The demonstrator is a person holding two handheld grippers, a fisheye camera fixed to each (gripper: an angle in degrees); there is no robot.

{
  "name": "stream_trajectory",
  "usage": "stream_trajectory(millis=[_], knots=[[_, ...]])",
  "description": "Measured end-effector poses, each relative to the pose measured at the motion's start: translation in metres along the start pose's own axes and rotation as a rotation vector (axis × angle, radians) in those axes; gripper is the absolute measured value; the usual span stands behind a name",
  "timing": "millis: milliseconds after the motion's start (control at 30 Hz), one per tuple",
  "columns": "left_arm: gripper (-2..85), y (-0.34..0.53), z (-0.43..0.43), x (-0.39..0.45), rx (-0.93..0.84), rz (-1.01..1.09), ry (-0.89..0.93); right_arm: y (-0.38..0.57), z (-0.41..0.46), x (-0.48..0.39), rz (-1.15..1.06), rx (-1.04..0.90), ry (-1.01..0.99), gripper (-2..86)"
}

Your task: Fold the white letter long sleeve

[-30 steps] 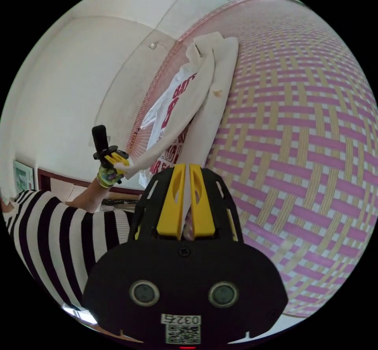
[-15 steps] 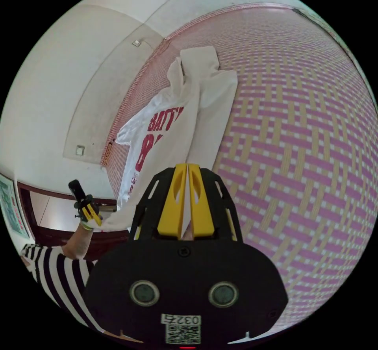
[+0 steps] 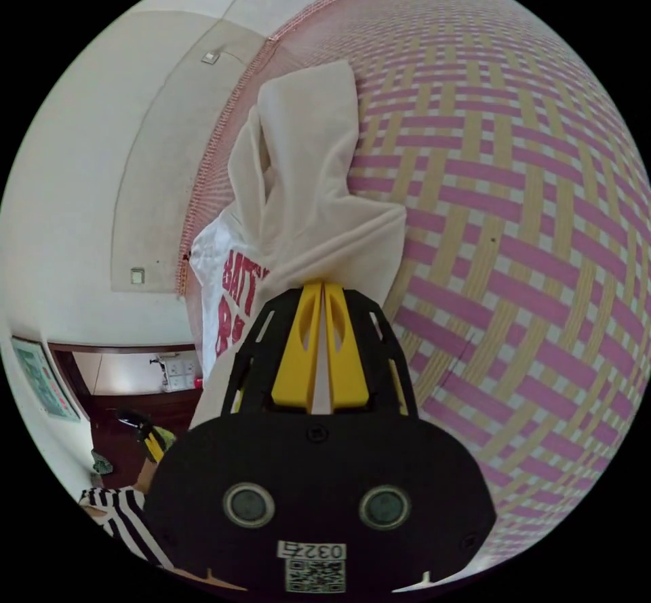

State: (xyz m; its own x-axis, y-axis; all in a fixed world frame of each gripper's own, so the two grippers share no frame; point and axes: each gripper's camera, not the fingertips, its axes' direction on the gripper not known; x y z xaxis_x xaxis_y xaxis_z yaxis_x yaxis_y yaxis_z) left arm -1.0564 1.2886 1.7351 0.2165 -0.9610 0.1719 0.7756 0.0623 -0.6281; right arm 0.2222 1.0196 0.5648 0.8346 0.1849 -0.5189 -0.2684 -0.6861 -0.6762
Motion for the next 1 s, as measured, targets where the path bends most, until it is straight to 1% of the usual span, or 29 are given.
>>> stream_trajectory(millis=[33, 100, 167, 233, 300, 433, 467, 567, 600, 700, 767, 867, 933, 1000], knots=[[-1.3, 0.001, 0.007, -0.004, -0.031, -0.017, 0.015, -0.004, 0.0, 0.003, 0.006, -0.006, -0.006, -1.0], [-1.3, 0.009, 0.043, -0.023, -0.187, -0.109, 0.046, -0.014, 0.002, 0.013, 0.016, -0.033, -0.027, -1.0], [-1.3, 0.015, 0.067, -0.036, -0.28, -0.165, 0.032, -0.018, 0.001, 0.024, 0.024, -0.028, -0.106, -0.9], [-1.3, 0.018, 0.08, -0.047, -0.282, -0.204, 0.038, -0.02, -0.001, 0.034, 0.047, -0.026, -0.182, -0.9], [-1.3, 0.016, 0.093, -0.056, -0.263, -0.227, 0.096, -0.023, -0.003, 0.04, 0.054, -0.028, -0.222, -0.5], [-1.3, 0.004, 0.118, -0.054, -0.365, -0.218, 0.012, -0.026, -0.01, 0.038, 0.048, -0.07, -0.221, 2.1], [-1.3, 0.002, 0.121, -0.054, -0.369, -0.22, 0.004, -0.024, -0.017, 0.04, 0.043, -0.078, -0.247, 3.5], [-1.2, 0.002, 0.123, -0.057, -0.352, -0.229, 0.003, -0.008, -0.039, 0.048, 0.047, -0.013, -0.27, 5.1], [-1.3, 0.003, 0.123, -0.057, -0.348, -0.231, -0.006, 0.0, -0.044, 0.053, 0.051, 0.019, -0.32, 6.2], [-1.2, 0.004, 0.122, -0.055, -0.345, -0.227, -0.027, 0.014, -0.043, 0.062, 0.075, 0.033, -0.434, 9.5], [-1.2, 0.002, 0.121, -0.053, -0.344, -0.218, -0.038, 0.019, -0.039, 0.06, 0.072, 0.024, -0.424, 9.9], [-1.2, -0.004, 0.122, -0.046, -0.378, -0.195, -0.087, 0.023, -0.032, 0.049, 0.03, 0.012, -0.433, 9.1], [-1.2, -0.009, 0.122, -0.039, -0.393, -0.173, -0.108, 0.022, -0.029, 0.04, 0.013, 0.002, -0.415, 5.2], [-1.1, -0.013, 0.122, -0.031, -0.406, -0.147, -0.131, 0.019, -0.021, 0.029, 0.003, -0.052, -0.302, 0.4]])
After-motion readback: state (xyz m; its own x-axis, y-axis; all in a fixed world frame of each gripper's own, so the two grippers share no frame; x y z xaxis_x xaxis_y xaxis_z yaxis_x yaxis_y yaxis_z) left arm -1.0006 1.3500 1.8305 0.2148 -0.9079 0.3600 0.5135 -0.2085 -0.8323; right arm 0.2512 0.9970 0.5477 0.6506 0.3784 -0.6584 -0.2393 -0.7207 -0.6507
